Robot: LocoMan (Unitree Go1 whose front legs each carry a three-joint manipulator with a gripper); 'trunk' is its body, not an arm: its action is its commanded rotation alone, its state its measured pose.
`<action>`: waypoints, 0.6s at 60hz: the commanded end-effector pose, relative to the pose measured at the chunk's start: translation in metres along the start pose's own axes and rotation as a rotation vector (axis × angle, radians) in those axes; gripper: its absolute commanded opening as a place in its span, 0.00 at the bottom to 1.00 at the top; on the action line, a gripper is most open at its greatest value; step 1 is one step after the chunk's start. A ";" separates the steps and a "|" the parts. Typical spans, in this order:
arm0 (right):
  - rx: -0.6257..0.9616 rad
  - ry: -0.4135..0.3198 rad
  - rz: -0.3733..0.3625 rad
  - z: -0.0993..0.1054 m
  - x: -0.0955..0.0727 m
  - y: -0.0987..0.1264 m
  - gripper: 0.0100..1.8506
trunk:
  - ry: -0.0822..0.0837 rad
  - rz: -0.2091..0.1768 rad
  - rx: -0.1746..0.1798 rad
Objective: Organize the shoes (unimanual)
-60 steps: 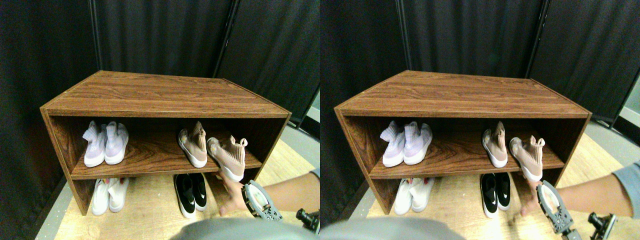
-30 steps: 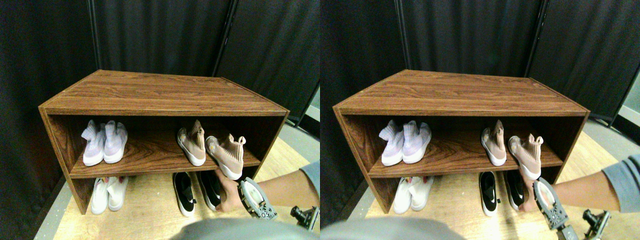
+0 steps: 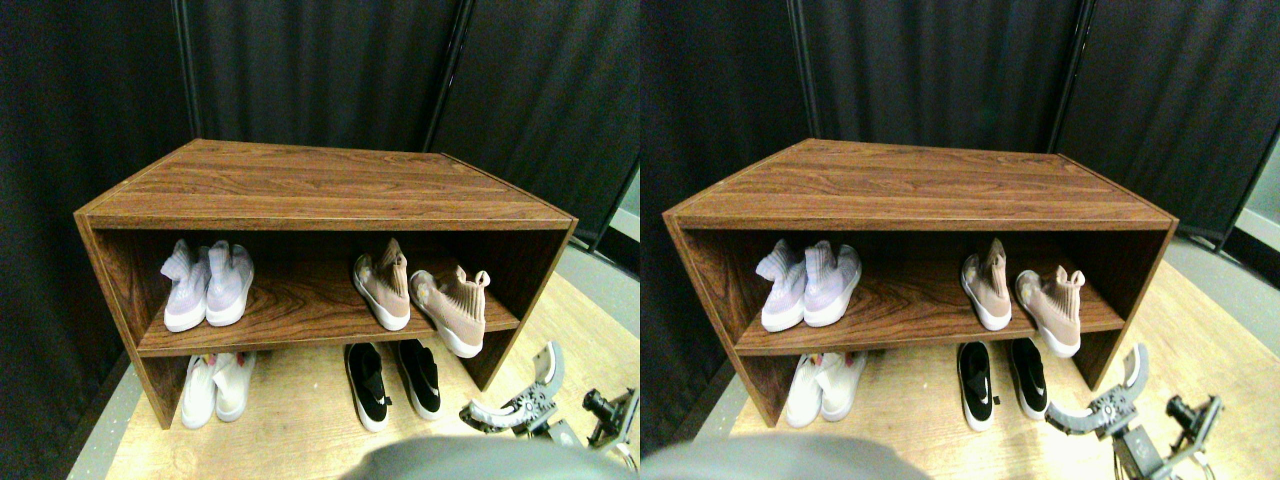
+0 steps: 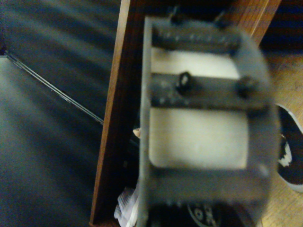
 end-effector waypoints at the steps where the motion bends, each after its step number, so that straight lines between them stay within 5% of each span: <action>1: -0.031 -0.007 0.016 0.004 0.007 -0.001 0.78 | 0.022 0.005 -0.013; 14: 0.050 -0.032 -0.053 0.011 0.035 -0.020 0.68 | 0.020 0.009 -0.015; 36: 0.090 -0.037 -0.121 0.010 0.065 -0.053 0.65 | 0.016 0.028 -0.023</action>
